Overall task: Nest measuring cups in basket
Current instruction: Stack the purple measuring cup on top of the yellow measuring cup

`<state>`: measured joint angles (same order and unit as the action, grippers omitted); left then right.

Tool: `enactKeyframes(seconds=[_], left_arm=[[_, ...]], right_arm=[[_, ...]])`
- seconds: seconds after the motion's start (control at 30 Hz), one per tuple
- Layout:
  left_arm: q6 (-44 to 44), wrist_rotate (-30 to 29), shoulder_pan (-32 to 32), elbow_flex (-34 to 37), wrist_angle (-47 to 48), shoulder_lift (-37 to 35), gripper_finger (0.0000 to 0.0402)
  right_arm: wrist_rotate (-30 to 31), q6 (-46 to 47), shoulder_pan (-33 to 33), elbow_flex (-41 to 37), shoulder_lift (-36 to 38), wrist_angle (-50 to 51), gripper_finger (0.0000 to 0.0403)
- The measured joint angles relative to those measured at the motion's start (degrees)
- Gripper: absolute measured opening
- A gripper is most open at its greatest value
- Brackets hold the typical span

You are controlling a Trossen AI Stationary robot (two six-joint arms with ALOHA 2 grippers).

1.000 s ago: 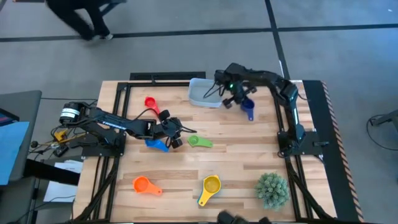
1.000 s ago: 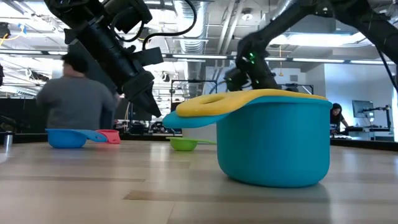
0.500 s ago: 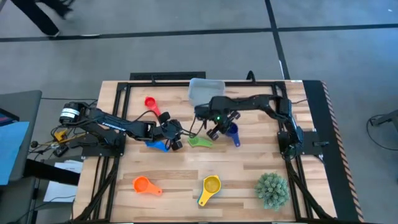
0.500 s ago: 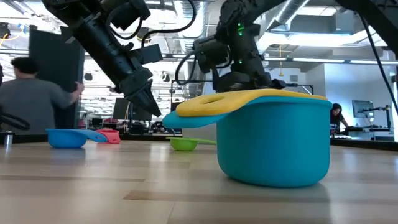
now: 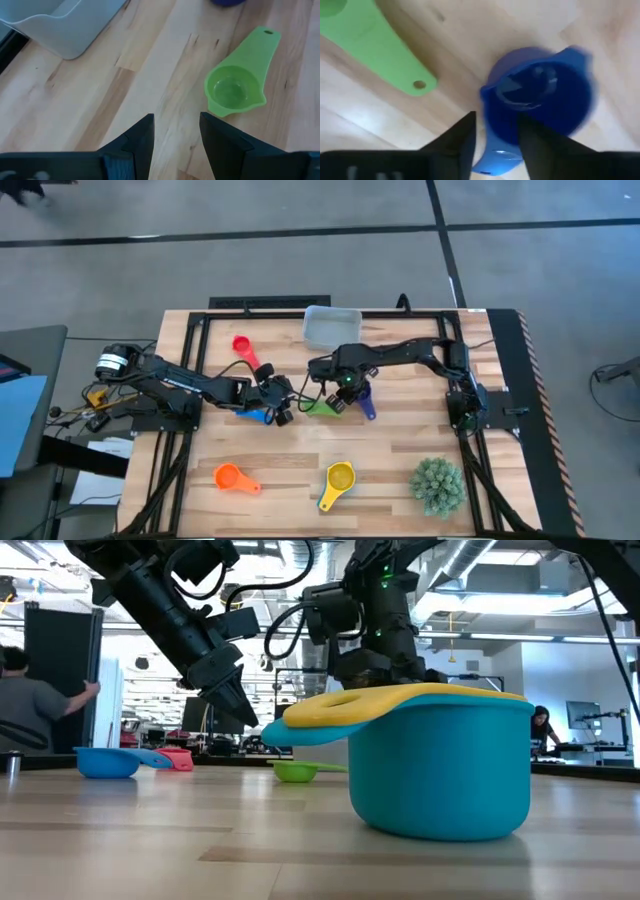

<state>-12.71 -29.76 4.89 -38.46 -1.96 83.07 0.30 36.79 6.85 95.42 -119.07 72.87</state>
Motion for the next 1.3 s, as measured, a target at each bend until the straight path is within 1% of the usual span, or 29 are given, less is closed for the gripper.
enactKeyframes(seconds=[0.1,0.17,0.23,0.3,0.4,0.53,0.6,0.73,0.87,1.0,1.07,1.2,1.23,1.3], left_arm=[[-0.3,0.0,0.0,0.0,0.4,0.0,0.0148],[-0.5,0.2,0.0,0.0,1.2,0.0,0.0148],[-0.8,0.6,0.0,0.0,1.9,0.0,0.0148],[-1.5,0.9,0.0,0.0,1.9,0.0,0.0148],[-2.1,0.7,0.3,0.0,2.9,0.0,0.0148],[-2.6,0.4,1.2,0.0,3.9,0.0,0.0148],[-2.6,-0.3,1.6,0.0,4.5,0.0,0.0148],[-2.7,-0.6,1.7,0.0,5.1,0.0,0.0148],[-3.0,-0.7,1.7,0.0,5.1,0.0,0.0148],[-4.1,-0.6,1.7,0.0,5.1,0.0,0.0148],[-5.3,-0.6,1.7,0.0,5.1,0.0,0.0148],[-5.8,0.9,1.7,0.0,5.3,0.0,0.0148],[-5.8,1.1,1.7,0.0,5.4,0.0,0.0148],[-5.8,1.7,1.7,0.0,5.9,0.0,0.0148]], right_arm=[[6.1,0.1,1.1,0.1,3.0,2.3,0.0198],[9.4,1.0,2.7,0.1,4.8,3.9,0.0204],[11.1,1.9,4.7,-0.5,6.4,3.9,0.0205],[11.0,1.9,6.6,-1.3,7.3,2.2,0.0202],[8.9,0.5,8.3,-3.8,7.1,-0.7,0.0189],[5.3,-1.2,8.3,-8.0,7.2,-6.1,0.0171],[3.9,-1.8,8.0,-9.3,7.1,-7.1,0.0164],[2.6,-2.8,7.4,-12.0,7.2,-8.5,0.0155],[2.6,-2.9,7.9,-14.6,7.2,-11.0,0.0146],[2.6,-1.8,7.9,-16.0,7.2,-12.3,0.0117],[2.6,0.6,7.3,-16.0,7.2,-12.3,0.0090],[2.6,6.5,5.0,-16.1,8.3,-12.2,0.0021],[2.9,8.3,4.1,-16.0,9.1,-12.3,0.0014],[3.7,12.5,1.9,-16.1,11.1,-12.0,0.0019]])
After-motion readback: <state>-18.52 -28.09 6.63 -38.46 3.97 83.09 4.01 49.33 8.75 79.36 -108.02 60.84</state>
